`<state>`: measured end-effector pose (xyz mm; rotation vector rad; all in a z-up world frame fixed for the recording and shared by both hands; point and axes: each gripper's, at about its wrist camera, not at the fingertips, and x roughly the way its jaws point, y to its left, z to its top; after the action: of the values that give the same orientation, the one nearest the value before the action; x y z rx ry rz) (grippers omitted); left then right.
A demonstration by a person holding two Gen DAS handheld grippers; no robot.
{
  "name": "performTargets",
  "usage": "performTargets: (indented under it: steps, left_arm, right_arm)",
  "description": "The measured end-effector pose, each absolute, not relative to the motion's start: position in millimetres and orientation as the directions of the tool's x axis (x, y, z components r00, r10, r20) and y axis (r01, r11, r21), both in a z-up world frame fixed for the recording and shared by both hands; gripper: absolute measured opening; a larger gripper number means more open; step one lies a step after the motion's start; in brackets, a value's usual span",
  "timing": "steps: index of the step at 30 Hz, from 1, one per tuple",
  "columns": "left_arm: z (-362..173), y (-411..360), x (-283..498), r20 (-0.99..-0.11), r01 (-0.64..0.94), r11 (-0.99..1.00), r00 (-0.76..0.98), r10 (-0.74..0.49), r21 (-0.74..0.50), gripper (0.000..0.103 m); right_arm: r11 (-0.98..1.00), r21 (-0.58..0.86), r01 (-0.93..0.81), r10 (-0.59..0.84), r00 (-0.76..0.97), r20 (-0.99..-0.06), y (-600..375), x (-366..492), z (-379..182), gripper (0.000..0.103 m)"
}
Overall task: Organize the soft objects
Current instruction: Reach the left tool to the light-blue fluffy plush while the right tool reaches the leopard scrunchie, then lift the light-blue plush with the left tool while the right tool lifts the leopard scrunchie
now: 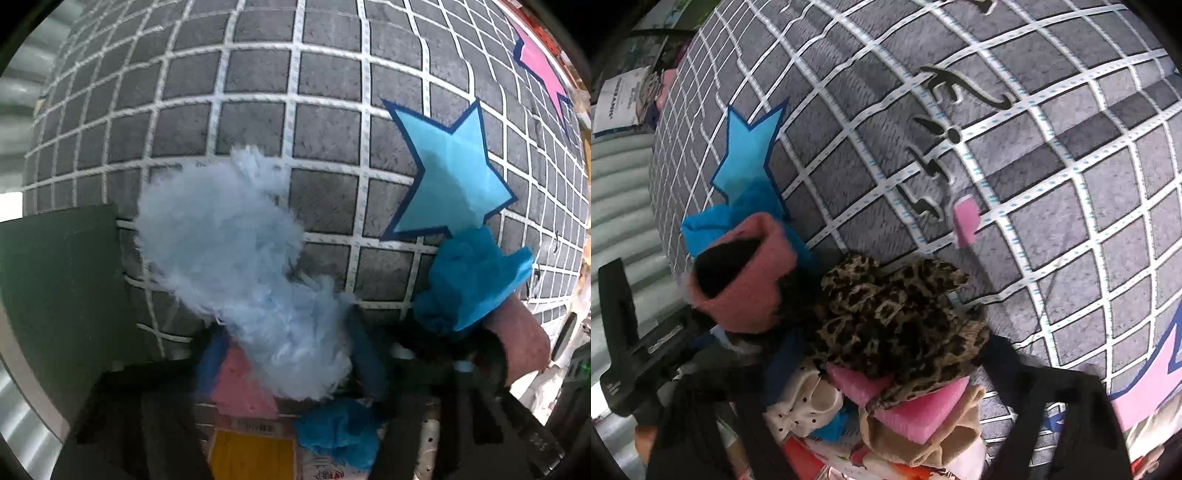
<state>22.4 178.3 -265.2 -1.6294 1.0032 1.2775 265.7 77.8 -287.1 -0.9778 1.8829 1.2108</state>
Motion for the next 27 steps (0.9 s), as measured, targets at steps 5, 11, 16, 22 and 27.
performTargets:
  steps: [5, 11, 16, 22, 27]
  left_arm:
    - [-293.9, 167.0, 26.7, -0.983, -0.932, -0.340, 0.163, -0.090, -0.124, 0.028]
    - [-299.5, 158.5, 17.7, -0.996, -0.948, -0.310, 0.084, -0.019, -0.074, 0.026]
    - [-304.8, 149.8, 30.2, -0.995, -0.961, -0.263, 0.073, 0.068, -0.088, 0.026]
    - [-309.2, 134.4, 56.1, -0.987, -0.975, -0.196, 0.077, 0.138, -0.103, 0.026]
    - [-304.8, 115.3, 79.5, -0.981, -0.983, -0.148, 0.082, 0.175, -0.108, 0.026]
  right_arm:
    - [0.242, 0.421, -0.874, -0.227, -0.473, -0.851, 79.6, 262.8, -284.0, 0.056]
    - [0.231, 0.453, -0.861, -0.194, -0.497, -0.846, 77.2, 289.9, -268.8, 0.047]
    - [0.228, 0.476, -0.849, -0.160, -0.515, -0.842, 77.7, 310.0, -245.8, 0.047]
    - [0.203, 0.487, -0.850, -0.113, -0.514, -0.850, 73.6, 321.4, -224.1, 0.047]
    - [0.148, 0.479, -0.865, -0.077, -0.493, -0.867, 74.0, 334.9, -202.6, 0.047]
